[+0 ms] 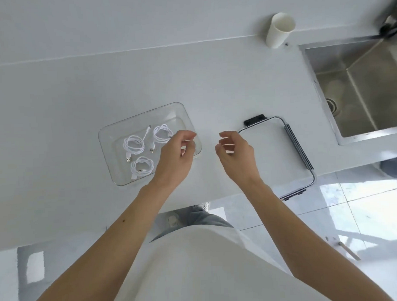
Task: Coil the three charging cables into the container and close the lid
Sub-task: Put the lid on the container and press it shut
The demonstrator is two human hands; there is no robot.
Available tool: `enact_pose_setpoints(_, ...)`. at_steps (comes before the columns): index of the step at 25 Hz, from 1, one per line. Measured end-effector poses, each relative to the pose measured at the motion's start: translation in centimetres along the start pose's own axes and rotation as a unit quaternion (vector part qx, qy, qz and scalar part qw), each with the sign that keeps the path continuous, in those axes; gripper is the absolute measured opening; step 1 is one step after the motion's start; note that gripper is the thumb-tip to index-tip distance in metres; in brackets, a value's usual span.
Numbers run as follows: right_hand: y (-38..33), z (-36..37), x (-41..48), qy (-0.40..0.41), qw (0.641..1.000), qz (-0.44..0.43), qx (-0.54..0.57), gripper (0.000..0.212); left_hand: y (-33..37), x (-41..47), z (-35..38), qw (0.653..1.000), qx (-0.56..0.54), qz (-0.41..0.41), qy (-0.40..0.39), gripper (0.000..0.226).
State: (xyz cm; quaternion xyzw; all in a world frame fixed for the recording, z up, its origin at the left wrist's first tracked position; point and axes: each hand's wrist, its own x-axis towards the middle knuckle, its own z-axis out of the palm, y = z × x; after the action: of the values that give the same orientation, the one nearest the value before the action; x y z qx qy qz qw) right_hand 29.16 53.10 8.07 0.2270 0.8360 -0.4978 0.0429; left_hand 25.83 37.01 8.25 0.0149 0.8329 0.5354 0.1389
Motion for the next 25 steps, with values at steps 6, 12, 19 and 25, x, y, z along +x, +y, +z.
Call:
enact_pose_setpoints(6, 4.5, -4.3, -3.2, 0.079, 0.991, 0.056, -0.091, 0.051, 0.6, 0.2, 3.8, 0.990, 0.030, 0.038, -0.130, 0.037)
enact_pose_setpoints(12, 8.3, -9.5, -3.7, 0.083, 0.971, 0.074, -0.211, 0.059, 0.7, -0.8, 8.8, 0.977, 0.034, -0.010, -0.209, 0.047)
enact_pose_setpoints(19, 12.8, -15.2, 0.3, 0.026, 0.957, 0.056, -0.283, 0.057, 0.0, -1.1, 15.5, 0.971, 0.033, -0.150, -0.182, 0.059)
enact_pose_setpoints(25, 16.3, -19.1, 4.9, -0.056, 0.959, 0.049, -0.274, 0.044, 0.7, 0.1, 20.7, 0.966, 0.002, -0.247, -0.080, 0.036)
